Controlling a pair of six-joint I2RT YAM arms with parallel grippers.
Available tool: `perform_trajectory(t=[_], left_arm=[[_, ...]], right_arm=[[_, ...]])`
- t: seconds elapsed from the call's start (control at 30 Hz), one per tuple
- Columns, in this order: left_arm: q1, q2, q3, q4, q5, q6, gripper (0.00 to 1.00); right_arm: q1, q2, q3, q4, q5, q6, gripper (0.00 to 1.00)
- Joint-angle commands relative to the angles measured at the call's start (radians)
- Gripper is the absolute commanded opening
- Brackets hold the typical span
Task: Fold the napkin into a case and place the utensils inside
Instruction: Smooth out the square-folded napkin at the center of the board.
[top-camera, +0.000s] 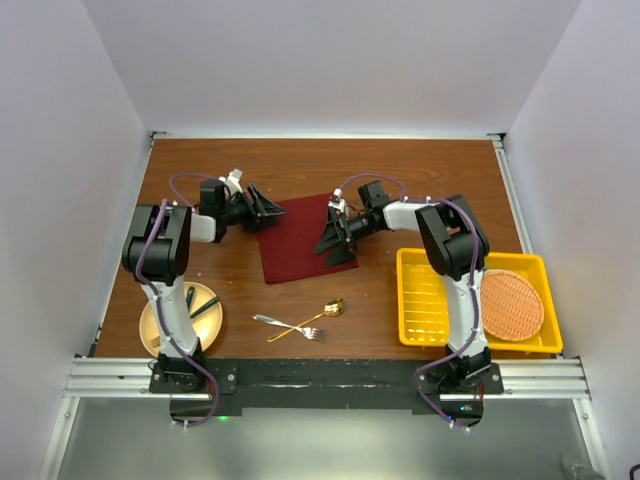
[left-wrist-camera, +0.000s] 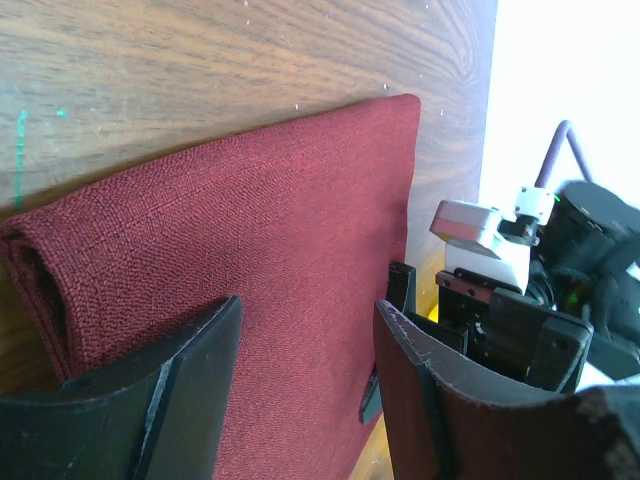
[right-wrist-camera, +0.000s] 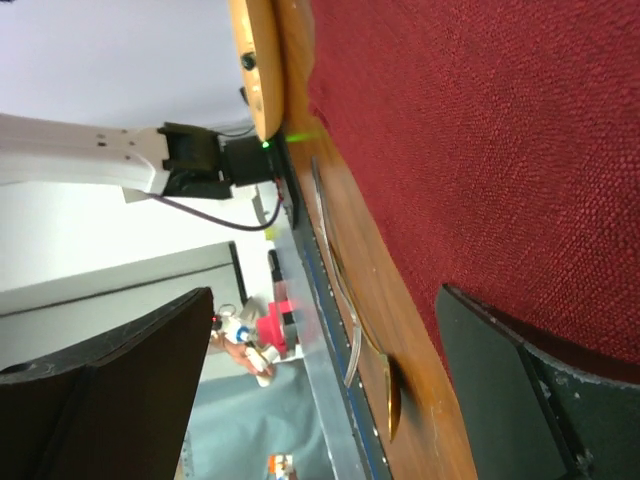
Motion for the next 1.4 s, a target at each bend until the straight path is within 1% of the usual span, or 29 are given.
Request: perform_trajectory(t=[0.0, 0.07, 0.17, 0.2, 0.33, 0.37, 0.43, 0.47, 0.5, 0.53, 0.57, 0.63, 0.67, 0.7, 0.73, 0.77, 0.8, 0.83, 0.87, 0.9, 0.93, 0.97, 1.0, 1.03, 1.07, 1.1, 1.13, 1.23, 1.37], left_arm=[[0.009, -0.031, -0.037, -0.05, -0.04, 0.052, 0.6], [0.011, -0.036, -0.043, -0.055, -0.042, 0.058, 0.6], [0.016, -0.047, -0.048, -0.073, -0.042, 0.068, 0.6], [0.019, -0.053, -0.053, -0.077, -0.045, 0.071, 0.6], [0.037, -0.103, -0.109, -0.077, -0.058, 0.075, 0.56], [0.04, -0.114, -0.122, -0.072, -0.06, 0.073, 0.56], [0.045, -0.146, -0.152, -0.061, -0.064, 0.076, 0.54], [0.048, -0.157, -0.16, -0.06, -0.066, 0.073, 0.53], [0.049, -0.169, -0.168, -0.054, -0.06, 0.07, 0.53], [0.049, -0.195, -0.172, -0.035, -0.052, 0.07, 0.54], [0.049, -0.212, -0.169, -0.029, -0.042, 0.073, 0.55], [0.048, -0.263, -0.145, -0.02, 0.003, 0.097, 0.58], [0.046, -0.281, -0.133, -0.021, 0.021, 0.114, 0.58], [0.045, -0.3, -0.119, -0.03, 0.058, 0.177, 0.57], [0.04, -0.339, -0.078, -0.099, 0.072, 0.226, 0.53], [0.039, -0.358, -0.054, -0.153, 0.084, 0.287, 0.51], [0.036, -0.39, -0.006, -0.211, 0.093, 0.435, 0.49], [0.028, -0.404, 0.021, -0.35, 0.09, 0.523, 0.45], [0.023, -0.415, 0.044, -0.424, 0.087, 0.718, 0.43], [0.002, -0.427, 0.088, -0.487, 0.042, 0.816, 0.38], [-0.01, -0.426, 0.113, -0.64, 0.0, 0.914, 0.36], [-0.029, -0.422, 0.131, -0.681, -0.038, 1.062, 0.34], [-0.065, -0.407, 0.168, -0.728, -0.11, 1.125, 0.3], [-0.084, -0.395, 0.182, -0.794, -0.147, 1.177, 0.29], [-0.102, -0.384, 0.191, -0.813, -0.178, 1.244, 0.26], [-0.139, -0.363, 0.197, -0.822, -0.236, 1.268, 0.23], [-0.156, -0.35, 0.199, -0.83, -0.268, 1.285, 0.22], [-0.202, -0.306, 0.208, -0.828, -0.359, 1.312, 0.19], [-0.236, -0.255, 0.202, -0.83, -0.44, 1.34, 0.13]], right_arm=[[-0.021, 0.076, 0.082, -0.285, -0.017, -0.319, 0.98], [-0.028, 0.137, 0.119, -0.379, -0.017, -0.465, 0.98], [-0.044, 0.191, 0.204, -0.544, -0.034, -0.599, 0.98], [-0.047, 0.2, 0.262, -0.621, -0.032, -0.67, 0.97], [-0.048, 0.248, 0.401, -0.713, -0.009, -0.736, 0.93], [-0.048, 0.28, 0.433, -0.741, 0.0, -0.785, 0.92], [-0.048, 0.315, 0.543, -0.863, 0.014, -0.856, 0.91], [-0.048, 0.349, 0.618, -0.956, 0.023, -0.929, 0.9], [-0.048, 0.36, 0.654, -0.997, 0.023, -0.957, 0.88], [-0.048, 0.368, 0.686, -1.038, 0.018, -1.009, 0.84], [-0.048, 0.369, 0.738, -1.113, 0.012, -1.034, 0.82], [-0.047, 0.348, 0.774, -1.164, -0.011, -1.063, 0.79], [-0.048, 0.336, 0.798, -1.19, -0.018, -1.071, 0.71], [-0.048, 0.299, 0.809, -1.198, -0.028, -1.069, 0.68], [-0.047, 0.282, 0.82, -1.201, -0.028, -1.063, 0.64], [-0.05, 0.259, 0.83, -1.194, -0.028, -1.037, 0.58], [-0.05, 0.239, 0.829, -1.183, -0.022, -1.023, 0.54], [-0.051, 0.189, 0.818, -1.16, 0.009, -0.973, 0.51], [-0.05, 0.159, 0.77, -1.078, 0.034, -0.936, 0.47], [-0.05, 0.13, 0.734, -1.025, 0.063, -0.901, 0.45], [-0.051, 0.065, 0.694, -0.967, 0.149, -0.815, 0.41], [-0.05, 0.037, 0.607, -0.839, 0.2, -0.767, 0.34], [-0.05, 0.006, 0.564, -0.78, 0.256, -0.724, 0.23], [-0.051, -0.028, 0.53, -0.74, 0.332, -0.689, 0.18], [-0.05, -0.04, 0.486, -0.706, 0.374, -0.678, 0.14], [-0.051, -0.046, 0.467, -0.697, 0.394, -0.666, 0.1], [-0.051, -0.05, 0.453, -0.697, 0.408, -0.661, 0.08], [-0.051, -0.056, 0.394, -0.678, 0.486, -0.641, 0.06], [-0.05, -0.041, 0.318, -0.576, 0.63, -0.6, 0.03]])
